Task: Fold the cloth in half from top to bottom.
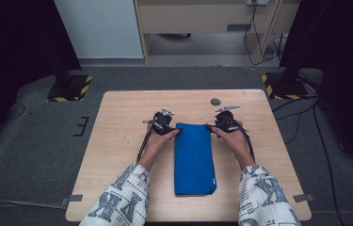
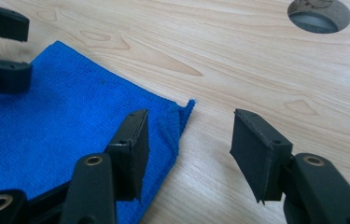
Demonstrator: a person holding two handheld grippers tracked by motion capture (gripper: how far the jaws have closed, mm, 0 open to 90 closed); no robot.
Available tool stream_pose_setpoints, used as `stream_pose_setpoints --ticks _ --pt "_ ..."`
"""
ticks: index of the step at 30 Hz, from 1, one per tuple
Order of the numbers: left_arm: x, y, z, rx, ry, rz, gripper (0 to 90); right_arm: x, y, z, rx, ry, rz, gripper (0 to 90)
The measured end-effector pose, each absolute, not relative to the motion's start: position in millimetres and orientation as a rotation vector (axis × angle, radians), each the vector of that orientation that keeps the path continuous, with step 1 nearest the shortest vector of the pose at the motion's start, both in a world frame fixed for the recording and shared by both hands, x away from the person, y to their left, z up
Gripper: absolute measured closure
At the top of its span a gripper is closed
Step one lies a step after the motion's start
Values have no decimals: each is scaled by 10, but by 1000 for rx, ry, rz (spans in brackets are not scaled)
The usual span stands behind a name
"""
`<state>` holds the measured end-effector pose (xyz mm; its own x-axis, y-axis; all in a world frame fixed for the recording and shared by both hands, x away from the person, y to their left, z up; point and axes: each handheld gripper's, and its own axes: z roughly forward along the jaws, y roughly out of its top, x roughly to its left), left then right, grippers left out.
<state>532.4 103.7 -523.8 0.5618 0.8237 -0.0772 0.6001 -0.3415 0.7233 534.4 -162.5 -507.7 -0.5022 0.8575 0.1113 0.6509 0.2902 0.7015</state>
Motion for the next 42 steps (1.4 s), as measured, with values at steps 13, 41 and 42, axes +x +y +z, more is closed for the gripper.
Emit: stream_pose_setpoints --ticks 13,41,42 --pt "5327 994 -5304 2112 1108 406 366 5427 -1336 -5250 1349 2331 945 495" --pt "5157 977 -4976 2023 1072 355 864 5155 -1424 -4905 1275 2301 1145 854" --pt "5138 985 -4939 2020 1070 357 864 5140 -1424 -4874 1274 2293 1156 854"
